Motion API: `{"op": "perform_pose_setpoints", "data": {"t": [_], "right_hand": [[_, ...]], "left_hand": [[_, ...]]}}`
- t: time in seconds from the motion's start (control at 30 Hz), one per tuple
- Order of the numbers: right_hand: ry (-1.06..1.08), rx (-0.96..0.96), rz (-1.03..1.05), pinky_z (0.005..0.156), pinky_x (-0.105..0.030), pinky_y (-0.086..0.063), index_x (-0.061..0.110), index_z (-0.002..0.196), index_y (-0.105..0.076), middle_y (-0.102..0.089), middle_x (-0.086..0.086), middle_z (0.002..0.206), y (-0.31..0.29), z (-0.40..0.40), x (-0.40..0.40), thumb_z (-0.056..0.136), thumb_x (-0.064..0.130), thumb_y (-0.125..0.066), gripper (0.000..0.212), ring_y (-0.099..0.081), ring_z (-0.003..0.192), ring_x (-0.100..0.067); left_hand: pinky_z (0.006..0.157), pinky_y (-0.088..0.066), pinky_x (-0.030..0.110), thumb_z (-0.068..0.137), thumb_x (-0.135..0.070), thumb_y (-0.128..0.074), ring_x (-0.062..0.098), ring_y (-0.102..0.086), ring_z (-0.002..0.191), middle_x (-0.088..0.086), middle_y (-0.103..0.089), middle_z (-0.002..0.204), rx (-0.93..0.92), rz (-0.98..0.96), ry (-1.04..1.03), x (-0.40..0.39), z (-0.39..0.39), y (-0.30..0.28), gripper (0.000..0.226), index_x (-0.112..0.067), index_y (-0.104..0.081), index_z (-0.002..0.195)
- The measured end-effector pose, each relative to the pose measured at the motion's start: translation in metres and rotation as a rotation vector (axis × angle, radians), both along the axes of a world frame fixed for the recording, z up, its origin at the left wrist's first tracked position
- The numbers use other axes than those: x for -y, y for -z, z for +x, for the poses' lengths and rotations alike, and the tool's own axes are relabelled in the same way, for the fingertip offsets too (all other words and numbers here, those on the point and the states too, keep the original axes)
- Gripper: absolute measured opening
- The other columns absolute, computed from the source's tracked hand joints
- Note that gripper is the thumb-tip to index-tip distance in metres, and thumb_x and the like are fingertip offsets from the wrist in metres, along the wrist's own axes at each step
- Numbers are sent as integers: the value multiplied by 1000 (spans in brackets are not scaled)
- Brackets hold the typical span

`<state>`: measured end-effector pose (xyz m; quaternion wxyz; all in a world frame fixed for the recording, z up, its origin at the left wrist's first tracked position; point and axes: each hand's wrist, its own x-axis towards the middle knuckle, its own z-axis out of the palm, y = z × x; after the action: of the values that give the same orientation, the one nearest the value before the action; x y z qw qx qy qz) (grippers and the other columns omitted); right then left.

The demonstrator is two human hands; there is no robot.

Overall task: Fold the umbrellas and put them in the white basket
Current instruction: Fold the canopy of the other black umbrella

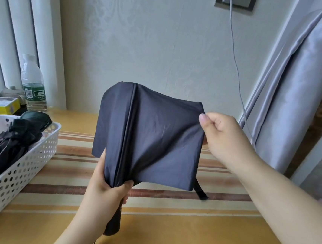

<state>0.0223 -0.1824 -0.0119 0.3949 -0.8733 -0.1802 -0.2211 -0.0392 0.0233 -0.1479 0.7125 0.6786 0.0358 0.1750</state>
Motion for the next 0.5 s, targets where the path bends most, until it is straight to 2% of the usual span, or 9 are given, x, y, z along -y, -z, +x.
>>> {"op": "perform_pose_setpoints", "data": {"t": [0.07, 0.1, 0.13, 0.2, 0.23, 0.3, 0.33, 0.43, 0.5], "right_hand": [[-61, 63, 88, 55, -34, -33, 6, 67, -41, -37, -9, 56, -3, 0, 1, 101, 30, -42, 42, -36, 52, -13], [-69, 54, 187, 59, -37, -39, 1, 72, -47, -44, -19, 63, -3, 0, 0, 99, 34, -42, 43, -42, 60, -27], [-130, 1, 331, 63, -40, -43, 0, 76, -51, -48, -22, 68, -4, -2, -3, 97, 35, -44, 42, -44, 63, -31], [-298, -204, 659, 63, -30, -45, 8, 76, -58, -59, -6, 69, -5, -4, -7, 99, 27, -49, 31, -51, 65, -21], [-364, -348, 719, 64, -26, -47, 14, 82, -62, -66, 1, 75, -5, -5, -8, 98, 31, -51, 26, -58, 70, -14], [-443, -524, 550, 77, -23, -51, 21, 103, -66, -72, 8, 99, -2, -10, -9, 89, 49, -55, 33, -67, 90, -9], [-460, -550, 485, 81, -20, -52, 23, 108, -65, -72, 10, 106, 1, -13, -11, 88, 49, -55, 34, -67, 96, -3], [-470, -597, 584, 78, -14, -54, 24, 107, -64, -72, 12, 105, -2, -18, -13, 100, 34, -39, 27, -67, 92, 3], [-543, -701, 682, 82, -23, -56, 25, 112, -63, -73, 8, 107, -7, -22, -14, 102, 38, -33, 35, -69, 97, -5]], "left_hand": [[43, -41, 26, 79, 14, -63, 22, -47, 45, 9, -52, 54, -5, -51, 35, 0, -1, -1, 71, -20, -39, 137], [43, -41, 26, 80, 14, -64, 22, -47, 45, 10, -52, 53, -8, -67, 59, 1, -1, -1, 70, -18, -39, 137], [42, -40, 27, 80, 14, -64, 23, -47, 45, 12, -52, 53, -9, -78, 76, 2, -1, -1, 68, -17, -40, 136], [41, -39, 28, 80, 14, -63, 24, -45, 45, 15, -51, 53, -7, -88, 89, 3, -1, -1, 55, -15, -46, 124], [41, -39, 29, 80, 14, -62, 23, -45, 45, 16, -50, 53, -4, -95, 93, 4, -2, -2, 46, -14, -49, 114], [42, -38, 29, 81, 14, -61, 23, -44, 45, 15, -49, 53, -7, -114, 94, 4, -3, -4, 36, -15, -49, 99], [42, -38, 29, 81, 14, -61, 23, -44, 45, 15, -49, 53, -13, -125, 95, 4, -3, -4, 37, -17, -49, 97], [41, -39, 27, 72, 12, -69, 23, -45, 44, 14, -49, 53, -35, -145, 133, 5, -4, -5, 45, -16, -50, 102], [42, -40, 26, 59, 1, -71, 23, -45, 45, 12, -51, 55, -75, -149, 191, 5, -4, -8, 57, -18, -50, 109]]}}
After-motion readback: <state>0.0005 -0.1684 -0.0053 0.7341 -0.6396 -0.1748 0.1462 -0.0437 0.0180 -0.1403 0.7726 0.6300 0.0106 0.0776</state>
